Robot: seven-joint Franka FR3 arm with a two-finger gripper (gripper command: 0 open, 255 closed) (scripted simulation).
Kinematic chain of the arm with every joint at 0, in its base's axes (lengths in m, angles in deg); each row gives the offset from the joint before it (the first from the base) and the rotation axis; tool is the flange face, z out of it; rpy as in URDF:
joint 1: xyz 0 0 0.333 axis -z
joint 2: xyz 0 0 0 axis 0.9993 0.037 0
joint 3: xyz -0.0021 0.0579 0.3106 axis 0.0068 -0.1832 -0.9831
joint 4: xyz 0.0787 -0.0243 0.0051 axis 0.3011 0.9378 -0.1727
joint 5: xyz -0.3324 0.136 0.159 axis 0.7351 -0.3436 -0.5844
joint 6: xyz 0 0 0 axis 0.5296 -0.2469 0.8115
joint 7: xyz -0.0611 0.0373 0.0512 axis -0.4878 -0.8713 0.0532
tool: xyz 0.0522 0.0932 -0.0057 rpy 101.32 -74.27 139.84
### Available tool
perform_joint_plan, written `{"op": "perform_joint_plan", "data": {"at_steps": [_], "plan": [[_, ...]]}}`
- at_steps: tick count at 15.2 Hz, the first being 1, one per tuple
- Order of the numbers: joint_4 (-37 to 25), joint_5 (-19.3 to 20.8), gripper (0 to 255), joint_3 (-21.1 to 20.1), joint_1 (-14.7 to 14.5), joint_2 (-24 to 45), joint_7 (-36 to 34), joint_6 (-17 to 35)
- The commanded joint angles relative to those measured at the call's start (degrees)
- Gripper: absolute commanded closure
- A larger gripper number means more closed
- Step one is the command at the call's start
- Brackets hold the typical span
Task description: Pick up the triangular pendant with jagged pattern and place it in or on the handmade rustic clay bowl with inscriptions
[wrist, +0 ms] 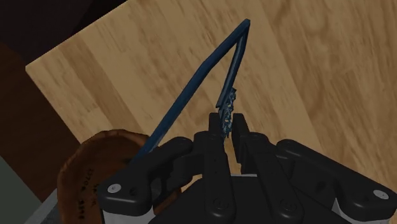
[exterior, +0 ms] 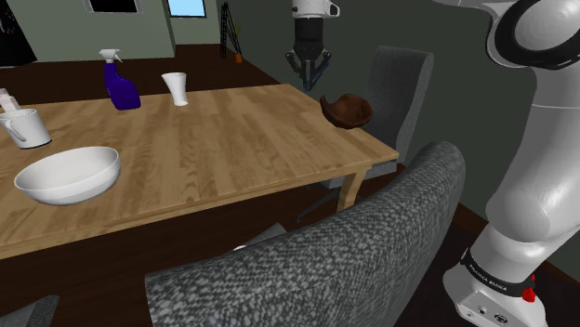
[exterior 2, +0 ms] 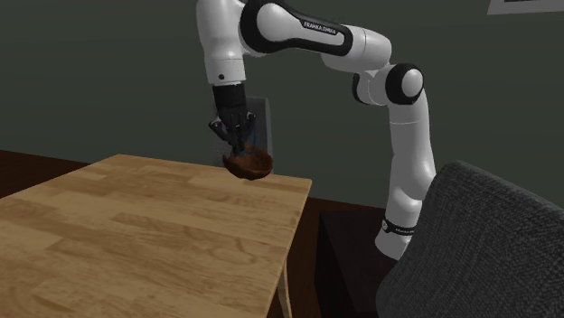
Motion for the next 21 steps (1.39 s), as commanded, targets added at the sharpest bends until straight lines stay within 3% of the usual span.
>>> {"op": "perform_joint_plan", "data": {"at_steps": [1,9,15,21], "plan": [[-0.79,0.05,255,0.81,1.53,0.10,2.54,-0.69],[-8.68,2.53,255,4.10,6.18,5.00,11.80,-4.12],[-22.83,6.37,255,6.65,7.16,13.67,18.51,-9.86],[-10.43,4.20,255,6.34,10.34,9.02,18.70,-2.07]]}}
